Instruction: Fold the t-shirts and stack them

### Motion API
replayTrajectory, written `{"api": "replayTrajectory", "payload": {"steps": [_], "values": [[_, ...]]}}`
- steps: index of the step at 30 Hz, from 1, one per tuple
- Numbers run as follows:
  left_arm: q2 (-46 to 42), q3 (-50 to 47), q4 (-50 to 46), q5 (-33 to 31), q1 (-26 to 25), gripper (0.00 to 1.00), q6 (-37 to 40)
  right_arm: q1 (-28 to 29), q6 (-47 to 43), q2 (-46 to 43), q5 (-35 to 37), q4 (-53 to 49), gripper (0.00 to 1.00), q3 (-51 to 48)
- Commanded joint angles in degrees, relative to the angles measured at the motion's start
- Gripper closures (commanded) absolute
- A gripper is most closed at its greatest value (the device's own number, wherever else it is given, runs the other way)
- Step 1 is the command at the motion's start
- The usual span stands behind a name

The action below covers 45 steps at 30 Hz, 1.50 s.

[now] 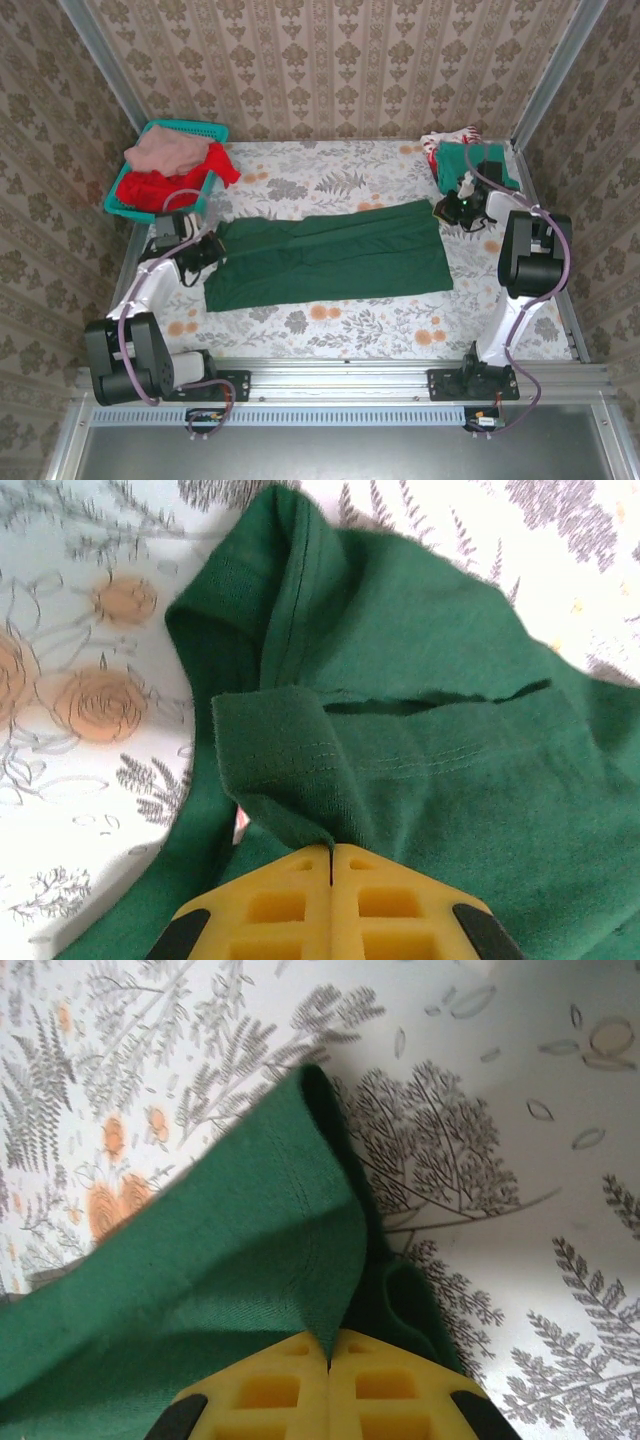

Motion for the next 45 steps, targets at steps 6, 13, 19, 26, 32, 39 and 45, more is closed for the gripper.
{"api": "replayTrajectory", "payload": {"steps": [6,13,19,26,32,39,45], "values": [[1.4,-1.9,0.1,-1.6,-0.2,1.00,2.1,-0.3,-0.7,-3.9,-0.8,0.3,0.92,-5.0],[2.7,-2.5,0.1,-2.3,0.0,1.00,2.6,-0.2,-1.8,-5.6,0.0,-0.6,0.90,-7.0],[1.7,-3.2,-0.2,-2.9,0.3,1.00,2.7,-0.2,-2.4,-6.9,0.3,-1.7,0.92,-7.9],[2.6,-3.5,-0.5,-3.0,0.3,1.00,2.4,-0.2,-3.5,-5.5,4.3,-5.1,0.92,-7.3],[4.1,-3.2,-0.7,-2.7,0.9,1.00,1.7,-0.1,-4.0,-7.2,3.9,-5.6,0.84,-8.6],[4.3,-3.6,-0.4,-1.9,1.0,0.99,1.6,-0.1,-3.5,-10.1,6.1,-7.7,0.72,-10.7],[4.2,-3.9,0.0,-1.1,1.0,0.93,1.1,2.0,-1.3,-18.0,10.5,-8.8,0.71,-11.9]]}}
